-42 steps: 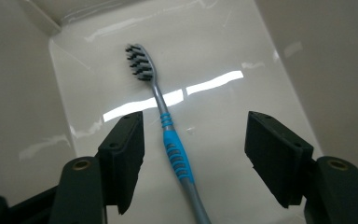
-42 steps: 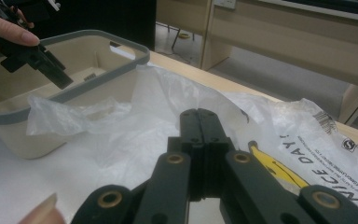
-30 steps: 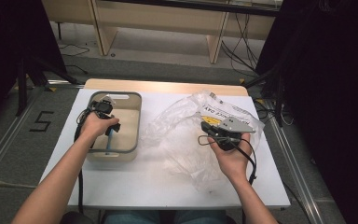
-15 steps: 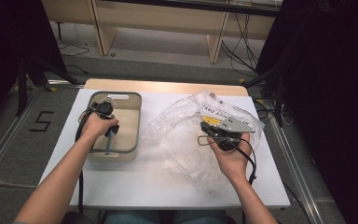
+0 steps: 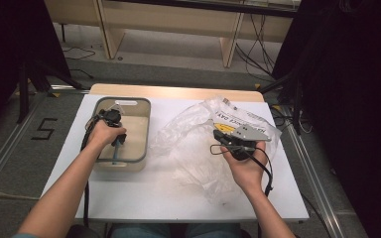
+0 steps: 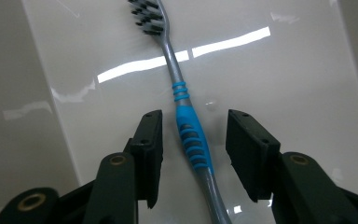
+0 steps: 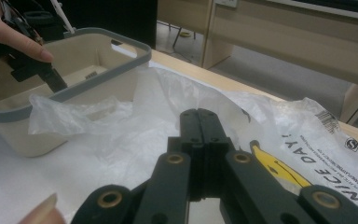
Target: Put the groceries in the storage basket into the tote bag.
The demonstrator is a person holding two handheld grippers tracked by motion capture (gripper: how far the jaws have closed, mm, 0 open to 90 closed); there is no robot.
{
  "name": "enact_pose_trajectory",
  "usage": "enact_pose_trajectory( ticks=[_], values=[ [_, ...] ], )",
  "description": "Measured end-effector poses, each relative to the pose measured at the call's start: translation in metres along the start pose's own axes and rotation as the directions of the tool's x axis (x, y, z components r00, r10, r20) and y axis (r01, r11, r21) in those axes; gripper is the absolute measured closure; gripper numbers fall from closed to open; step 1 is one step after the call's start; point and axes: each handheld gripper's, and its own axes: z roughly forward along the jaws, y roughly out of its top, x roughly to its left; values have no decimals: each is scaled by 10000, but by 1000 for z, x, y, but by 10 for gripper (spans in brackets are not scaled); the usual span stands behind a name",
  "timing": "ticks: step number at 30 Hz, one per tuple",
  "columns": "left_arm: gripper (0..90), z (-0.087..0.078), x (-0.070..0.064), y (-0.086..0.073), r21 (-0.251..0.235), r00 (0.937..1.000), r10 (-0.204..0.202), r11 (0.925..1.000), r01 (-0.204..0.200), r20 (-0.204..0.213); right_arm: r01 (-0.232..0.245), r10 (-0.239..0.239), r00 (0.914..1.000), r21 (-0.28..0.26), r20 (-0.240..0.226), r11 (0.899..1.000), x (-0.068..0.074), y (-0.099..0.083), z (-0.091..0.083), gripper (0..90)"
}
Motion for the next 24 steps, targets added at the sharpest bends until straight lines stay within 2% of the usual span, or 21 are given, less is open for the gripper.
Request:
enact_pose_trajectory(
  ticks=[10,24],
  values=[
    [621,2,-1,1,203,9999,106,9997,-106,4,21,-21,10000,15,-7,10000,0,0,0,900],
    [692,3,-1,2,307,9999,-19,9995,14,151,46,-46,10000,8,-16,10000,1,0,0,900]
  ],
)
